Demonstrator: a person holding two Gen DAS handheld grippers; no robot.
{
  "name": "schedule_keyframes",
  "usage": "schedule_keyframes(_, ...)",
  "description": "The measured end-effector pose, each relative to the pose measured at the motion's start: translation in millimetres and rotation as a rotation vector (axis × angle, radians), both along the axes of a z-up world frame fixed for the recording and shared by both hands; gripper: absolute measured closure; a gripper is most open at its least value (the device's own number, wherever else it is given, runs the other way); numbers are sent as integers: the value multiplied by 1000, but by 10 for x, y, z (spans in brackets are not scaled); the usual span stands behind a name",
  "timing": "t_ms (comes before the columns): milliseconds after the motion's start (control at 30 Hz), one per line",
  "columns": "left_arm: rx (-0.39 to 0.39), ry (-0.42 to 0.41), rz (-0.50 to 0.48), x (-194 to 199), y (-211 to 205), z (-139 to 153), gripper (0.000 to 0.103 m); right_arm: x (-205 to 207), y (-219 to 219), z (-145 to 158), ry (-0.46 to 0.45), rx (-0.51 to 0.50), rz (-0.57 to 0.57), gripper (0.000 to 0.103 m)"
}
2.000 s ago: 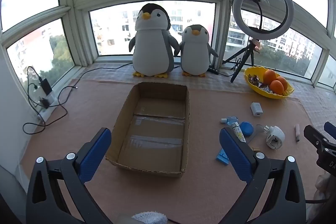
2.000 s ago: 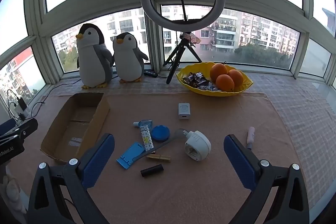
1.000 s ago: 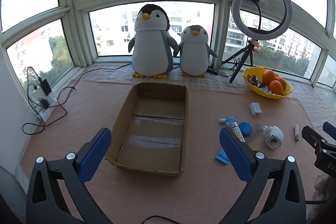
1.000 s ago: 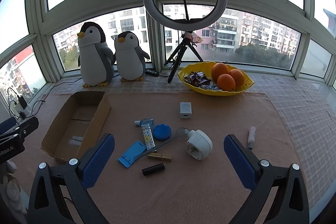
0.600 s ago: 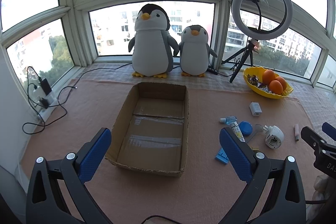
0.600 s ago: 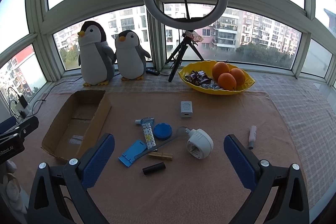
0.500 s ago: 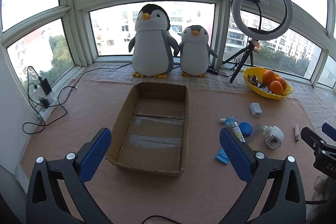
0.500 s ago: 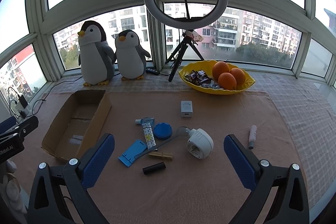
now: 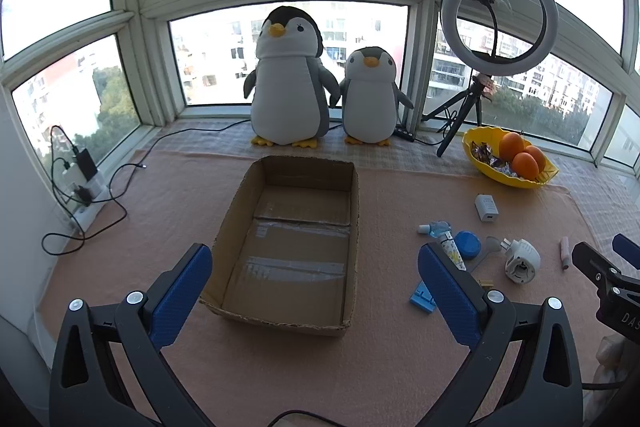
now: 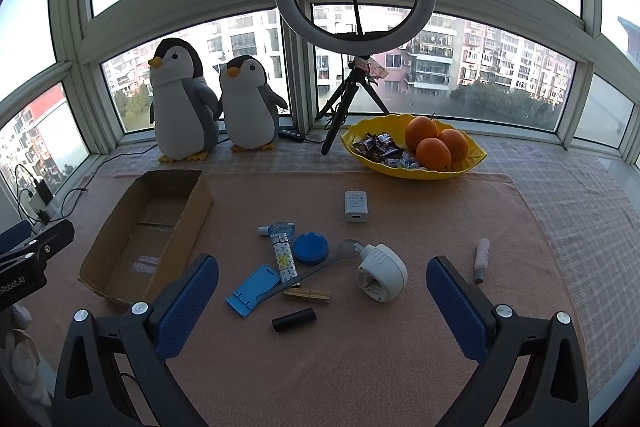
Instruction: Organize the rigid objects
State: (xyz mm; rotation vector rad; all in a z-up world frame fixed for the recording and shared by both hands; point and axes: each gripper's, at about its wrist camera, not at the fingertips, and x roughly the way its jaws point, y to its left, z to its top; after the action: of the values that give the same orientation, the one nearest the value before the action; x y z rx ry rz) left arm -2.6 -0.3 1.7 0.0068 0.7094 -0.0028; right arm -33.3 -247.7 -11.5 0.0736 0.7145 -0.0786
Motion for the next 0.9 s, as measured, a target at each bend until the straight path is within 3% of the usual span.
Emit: schedule_keyframes(900, -2, 8, -2, 11, 7, -57, 0, 14, 8, -51, 19, 2, 2, 0)
